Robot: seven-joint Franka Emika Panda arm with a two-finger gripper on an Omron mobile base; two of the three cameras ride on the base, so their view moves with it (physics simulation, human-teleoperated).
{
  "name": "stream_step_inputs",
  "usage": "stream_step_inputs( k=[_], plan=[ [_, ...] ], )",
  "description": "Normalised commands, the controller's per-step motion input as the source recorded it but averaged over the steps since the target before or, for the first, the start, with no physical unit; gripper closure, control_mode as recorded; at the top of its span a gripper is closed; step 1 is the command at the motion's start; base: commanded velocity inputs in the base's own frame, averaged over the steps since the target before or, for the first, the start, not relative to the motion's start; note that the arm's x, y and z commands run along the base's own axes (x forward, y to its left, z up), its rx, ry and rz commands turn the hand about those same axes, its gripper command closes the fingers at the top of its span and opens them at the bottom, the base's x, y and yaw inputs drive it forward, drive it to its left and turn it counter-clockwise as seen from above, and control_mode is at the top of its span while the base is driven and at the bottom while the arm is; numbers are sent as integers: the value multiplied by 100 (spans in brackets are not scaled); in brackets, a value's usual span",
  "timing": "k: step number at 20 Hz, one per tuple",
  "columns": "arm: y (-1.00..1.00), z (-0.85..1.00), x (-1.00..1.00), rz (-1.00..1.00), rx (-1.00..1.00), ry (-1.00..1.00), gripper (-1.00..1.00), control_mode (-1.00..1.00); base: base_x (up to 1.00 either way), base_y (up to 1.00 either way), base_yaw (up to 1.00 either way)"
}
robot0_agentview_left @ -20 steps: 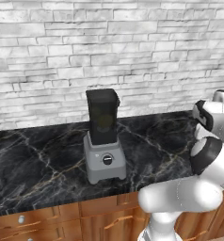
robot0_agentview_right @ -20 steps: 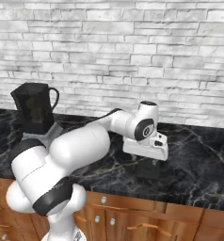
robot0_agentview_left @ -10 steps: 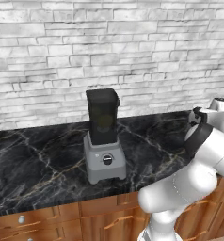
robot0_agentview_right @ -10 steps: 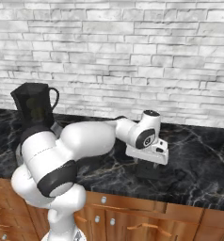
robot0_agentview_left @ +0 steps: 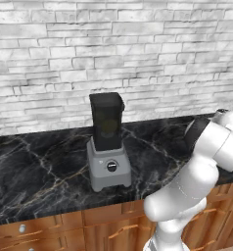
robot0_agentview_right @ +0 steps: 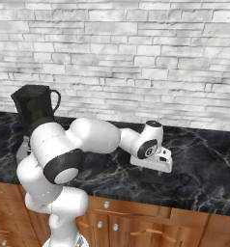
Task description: Grab the lemons from the fridge, place them in the blender, close the lid, and turn on the blender to create a marinade.
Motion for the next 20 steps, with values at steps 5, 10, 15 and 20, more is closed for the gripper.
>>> stream_step_inputs(
  k=[5,10,15,20],
  plan=[
    [-6,-21,28,0,-1,0,-100,-100,0,0,0],
    [-3,-18,7,0,0,0,-100,-100,0,0,0],
    [-1,-33,-3,0,0,0,-100,-100,0,0,0],
    [0,-3,-8,1,0,0,-100,-100,0,0,0]
  ],
)
